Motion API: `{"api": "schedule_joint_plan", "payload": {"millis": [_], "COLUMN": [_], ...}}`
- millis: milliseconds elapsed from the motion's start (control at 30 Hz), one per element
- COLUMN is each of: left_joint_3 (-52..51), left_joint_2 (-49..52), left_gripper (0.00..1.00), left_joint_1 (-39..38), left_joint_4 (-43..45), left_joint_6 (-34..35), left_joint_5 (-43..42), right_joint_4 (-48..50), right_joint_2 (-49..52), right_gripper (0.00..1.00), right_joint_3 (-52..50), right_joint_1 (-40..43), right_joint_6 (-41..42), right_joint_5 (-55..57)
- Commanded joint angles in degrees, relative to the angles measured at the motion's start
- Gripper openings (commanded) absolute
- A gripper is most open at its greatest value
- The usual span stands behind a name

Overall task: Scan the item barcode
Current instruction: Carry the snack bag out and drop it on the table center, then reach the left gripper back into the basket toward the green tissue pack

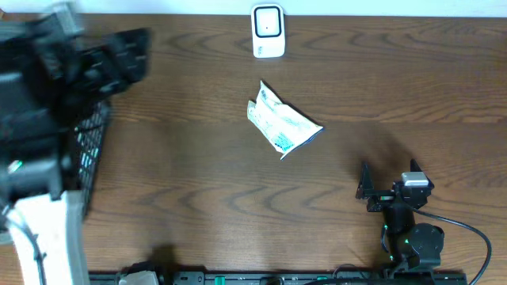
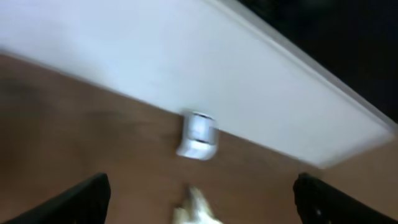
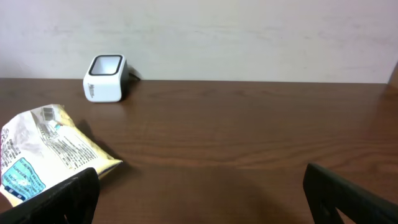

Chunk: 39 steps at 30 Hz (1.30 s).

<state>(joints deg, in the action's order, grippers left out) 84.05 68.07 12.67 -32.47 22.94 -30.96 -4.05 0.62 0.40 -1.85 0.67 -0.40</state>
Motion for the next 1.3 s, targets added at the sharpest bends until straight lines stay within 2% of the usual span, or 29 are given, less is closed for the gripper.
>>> {"api": "schedule_joint_plan", "payload": {"millis": [0, 33, 167, 433, 567, 800, 867, 1000, 1267], "left_joint_3": [0.61, 0.61, 0.59, 0.59, 0.59, 0.59, 0.59, 0.59, 0.59], "left_joint_2": [-1.92, -2.08, -0.96, 7.58, 13.33, 24.09, 27.26, 33.97, 42.03], "left_gripper": [0.93, 0.93, 0.93, 0.94, 0.93, 0.93, 0.93, 0.93, 0.93], "left_joint_1": [8.74, 14.08, 23.08, 30.73, 31.52, 31.52, 31.52, 31.52, 31.17], "left_joint_4": [-3.56, -4.74, -5.62, -7.26, -7.61, -7.61, -7.61, -8.48, -11.21], "left_joint_6": [-1.9, -1.92, -1.92, -1.92, -2.16, -8.37, -9.4, -15.63, -15.67], "left_joint_5": [9.51, 12.96, 14.58, 19.02, 19.02, 18.82, 15.76, 7.48, 7.34], "right_joint_4": [-0.33, -0.33, -0.33, -0.33, -0.33, -0.33, -0.33, -0.33, -0.33], "right_joint_2": [-0.31, -0.31, -0.31, -0.31, -0.31, -0.31, -0.31, -0.31, -0.31], "right_gripper": [0.99, 0.99, 0.99, 0.99, 0.99, 0.99, 0.99, 0.99, 0.99], "right_joint_3": [-0.09, -0.09, -0.09, -0.09, -0.09, -0.09, -0.09, -0.09, -0.09], "right_joint_1": [0.13, 0.13, 0.13, 0.13, 0.13, 0.13, 0.13, 0.13, 0.13], "right_joint_6": [0.59, 0.57, 0.57, 0.57, 0.59, 0.59, 0.57, 0.59, 0.57], "right_joint_5": [0.09, 0.09, 0.09, 0.07, 0.07, 0.07, 0.07, 0.09, 0.09]}}
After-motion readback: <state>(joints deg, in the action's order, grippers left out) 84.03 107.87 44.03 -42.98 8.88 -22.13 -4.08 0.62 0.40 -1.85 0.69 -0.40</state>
